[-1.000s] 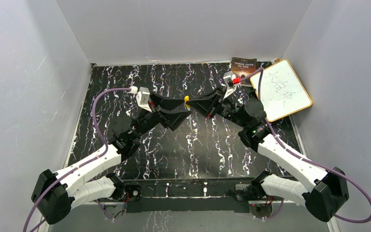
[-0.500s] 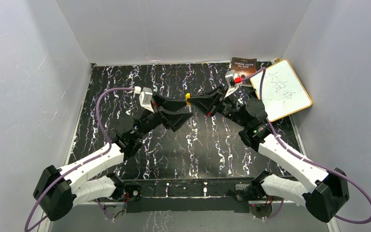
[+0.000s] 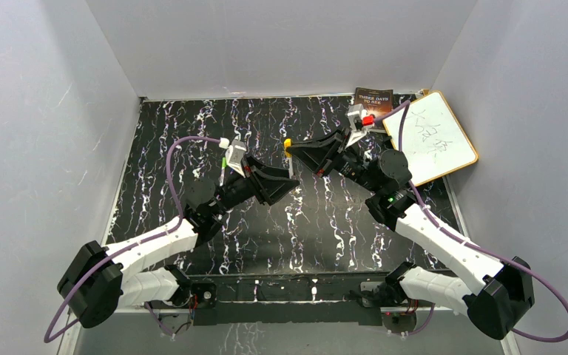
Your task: Insert the pens into the pen caps
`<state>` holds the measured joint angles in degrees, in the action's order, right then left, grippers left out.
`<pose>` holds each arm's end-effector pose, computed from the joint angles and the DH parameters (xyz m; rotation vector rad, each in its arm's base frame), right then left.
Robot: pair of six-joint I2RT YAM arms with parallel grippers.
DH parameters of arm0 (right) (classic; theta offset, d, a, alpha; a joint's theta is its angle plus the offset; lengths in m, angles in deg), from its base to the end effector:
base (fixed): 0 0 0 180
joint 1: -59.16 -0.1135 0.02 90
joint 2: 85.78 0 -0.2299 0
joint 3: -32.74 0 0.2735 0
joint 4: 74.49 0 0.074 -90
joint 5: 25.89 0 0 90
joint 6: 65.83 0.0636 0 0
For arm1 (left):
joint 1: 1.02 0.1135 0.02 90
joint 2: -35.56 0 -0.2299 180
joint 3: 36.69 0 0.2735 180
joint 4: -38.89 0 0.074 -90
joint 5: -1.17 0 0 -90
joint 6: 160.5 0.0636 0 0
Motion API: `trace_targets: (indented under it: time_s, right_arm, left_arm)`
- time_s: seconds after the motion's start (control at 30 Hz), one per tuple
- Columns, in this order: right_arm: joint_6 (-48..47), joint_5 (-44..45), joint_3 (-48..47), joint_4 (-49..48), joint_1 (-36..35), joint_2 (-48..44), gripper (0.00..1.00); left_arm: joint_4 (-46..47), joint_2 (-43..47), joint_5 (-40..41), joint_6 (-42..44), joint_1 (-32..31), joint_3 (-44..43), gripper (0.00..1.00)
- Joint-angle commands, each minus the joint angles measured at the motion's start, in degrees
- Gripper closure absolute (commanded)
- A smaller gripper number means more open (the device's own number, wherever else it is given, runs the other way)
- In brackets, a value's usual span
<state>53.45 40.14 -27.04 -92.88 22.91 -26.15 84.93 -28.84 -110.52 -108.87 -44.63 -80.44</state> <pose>0.2287 0.1997 0.3546 -0.4702 1.2969 1.2316 0.1987 -0.2218 0.2814 0.4309 1.2184 -1.4619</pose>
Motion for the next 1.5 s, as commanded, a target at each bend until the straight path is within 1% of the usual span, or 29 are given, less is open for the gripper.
trace_targets:
  time_s: [0.0, 0.03, 0.1, 0.17, 0.27, 0.3, 0.43, 0.57, 0.63, 0.67, 0.7, 0.73, 0.77, 0.8, 0.9, 1.0, 1.13, 1.27, 1.47]
  right_arm:
    - [1.2, -1.3, -1.7, -4.4, 0.0, -0.6, 1.0]
    - [1.2, -1.3, -1.5, -4.5, 0.1, -0.6, 1.0]
    - [1.4, -1.5, -1.2, -4.5, 0.1, -0.9, 1.0]
    - [1.4, -1.5, -0.7, -4.5, 0.1, -1.2, 1.0]
    - [0.9, -1.7, -0.5, -4.2, 0.1, -1.9, 1.0]
    - [0.5, -1.9, -0.5, -3.8, 0.0, -2.1, 1.0]
    - [-2.0, -3.6, -0.3, -2.5, 0.0, -3.2, 1.0]
    - [-4.5, -4.2, -0.6, -0.5, 0.1, -4.9, 1.0]
    - [-5.3, -4.2, -1.2, 0.4, 0.1, -5.7, 0.91]
    - [-5.6, -4.1, -1.6, 0.8, 0.1, -6.0, 0.84]
    - [-5.9, -4.0, -1.8, 1.0, 0.1, -6.3, 0.74]
    - [-6.2, -4.0, -2.2, 1.3, 0.1, -6.4, 0.69]
    - [-6.4, -3.8, -2.5, 1.5, 0.1, -6.5, 0.6]
    - [-6.7, -3.7, -3.0, 1.8, 0.1, -6.6, 0.55]
    - [-7.5, -3.2, -3.9, 2.7, 0.1, -6.5, 0.44]
    - [-7.9, -2.7, -4.8, 3.3, 0.1, -6.2, 0.4]
    - [-9.1, -0.4, -6.7, 5.6, 0.1, -4.8, 0.39]
    - [-9.2, 0.0, -8.4, 6.8, 0.0, -2.9, 0.43]
    - [-8.2, -2.0, -9.3, 7.3, 0.1, -0.5, 0.68]
  left_arm:
    - [2.2, -0.6, -1.3, 0.0, -0.2, -2.9, 0.54]
    - [2.3, -0.8, -1.2, 0.0, -0.2, -3.0, 0.56]
    - [2.7, -0.8, -0.9, 0.0, -0.2, -2.9, 0.63]
    - [2.3, -0.7, -0.7, 0.3, -0.2, -3.1, 0.76]
    - [0.8, -0.4, -0.5, 1.4, -0.2, -3.5, 0.97]
    - [0.2, -0.3, -0.5, 1.9, -0.2, -3.7, 1.0]
    - [-4.5, 0.7, -1.8, 7.0, -0.2, -5.6, 1.0]
    - [-12.7, 2.3, -3.2, 14.8, -0.2, -8.3, 1.0]
    - [-16.6, 2.9, -3.0, 18.7, -0.2, -9.7, 1.0]
    - [-18.0, 3.0, -2.9, 20.0, -0.2, -10.1, 1.0]
    - [-18.7, 3.0, -2.8, 21.0, -0.2, -10.4, 1.0]
    - [-19.1, 3.0, -2.6, 21.8, -0.2, -10.6, 1.0]
    - [-19.3, 2.9, -2.4, 22.4, -0.2, -10.7, 1.0]
    - [-19.6, 2.7, -2.3, 22.9, -0.2, -11.0, 1.0]
    - [-19.7, 1.8, -2.5, 24.7, -0.2, -11.0, 1.0]
    - [-18.9, 1.4, -3.0, 26.2, -0.2, -10.5, 1.0]
    - [-17.1, 2.1, -3.5, 27.8, -0.2, -9.6, 1.0]
    - [-15.6, 2.6, -4.7, 29.9, -0.2, -9.0, 1.0]
    - [-15.7, 2.8, -4.5, 31.8, -0.2, -9.0, 1.0]
